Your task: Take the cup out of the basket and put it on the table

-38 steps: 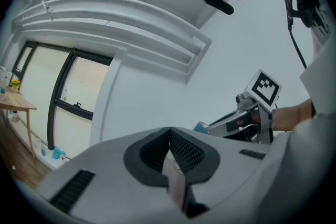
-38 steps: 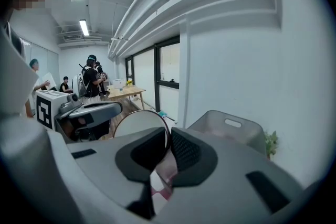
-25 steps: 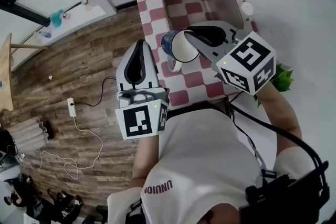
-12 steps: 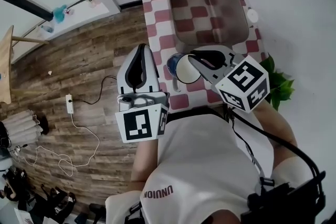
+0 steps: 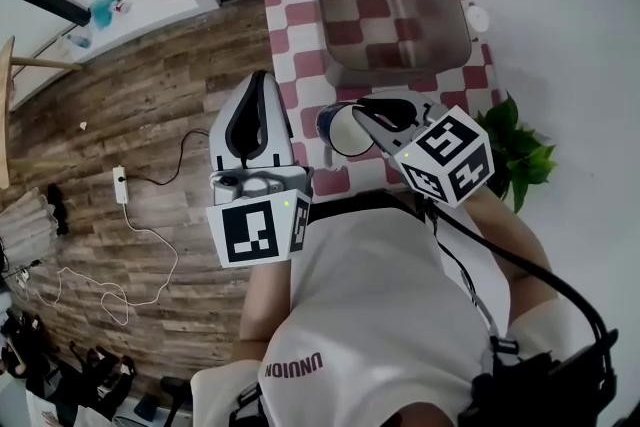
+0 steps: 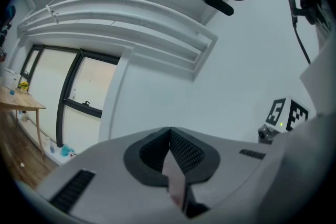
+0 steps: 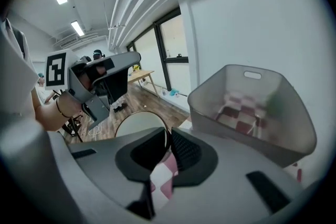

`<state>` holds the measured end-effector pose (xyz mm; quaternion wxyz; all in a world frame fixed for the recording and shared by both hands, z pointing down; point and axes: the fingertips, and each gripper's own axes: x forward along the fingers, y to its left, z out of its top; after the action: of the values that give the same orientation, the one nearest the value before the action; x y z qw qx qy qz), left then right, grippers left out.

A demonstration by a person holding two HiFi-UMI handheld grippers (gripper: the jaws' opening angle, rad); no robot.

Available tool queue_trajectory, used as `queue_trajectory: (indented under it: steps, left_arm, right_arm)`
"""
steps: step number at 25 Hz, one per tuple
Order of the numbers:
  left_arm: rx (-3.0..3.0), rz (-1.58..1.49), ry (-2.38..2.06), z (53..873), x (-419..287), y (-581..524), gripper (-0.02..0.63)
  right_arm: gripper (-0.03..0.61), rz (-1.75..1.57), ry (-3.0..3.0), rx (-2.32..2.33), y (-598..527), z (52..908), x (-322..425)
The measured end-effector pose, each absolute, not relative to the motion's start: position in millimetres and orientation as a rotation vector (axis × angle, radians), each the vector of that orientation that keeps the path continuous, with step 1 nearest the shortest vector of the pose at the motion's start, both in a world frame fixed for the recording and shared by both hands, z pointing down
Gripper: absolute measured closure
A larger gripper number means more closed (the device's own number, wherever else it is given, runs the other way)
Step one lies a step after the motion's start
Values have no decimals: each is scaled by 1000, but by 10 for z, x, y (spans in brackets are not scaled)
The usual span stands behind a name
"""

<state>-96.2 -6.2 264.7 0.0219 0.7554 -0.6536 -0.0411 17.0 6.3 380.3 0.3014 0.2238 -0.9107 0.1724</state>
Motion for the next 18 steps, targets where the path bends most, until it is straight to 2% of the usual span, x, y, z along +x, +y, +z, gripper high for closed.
queue_trajectory:
  steps: [18]
  left_arm:
    - [2291, -103, -2040, 2721, -1023, -3, 601]
  right_arm:
    - [528, 567, -2180, 579, 138, 4851, 316]
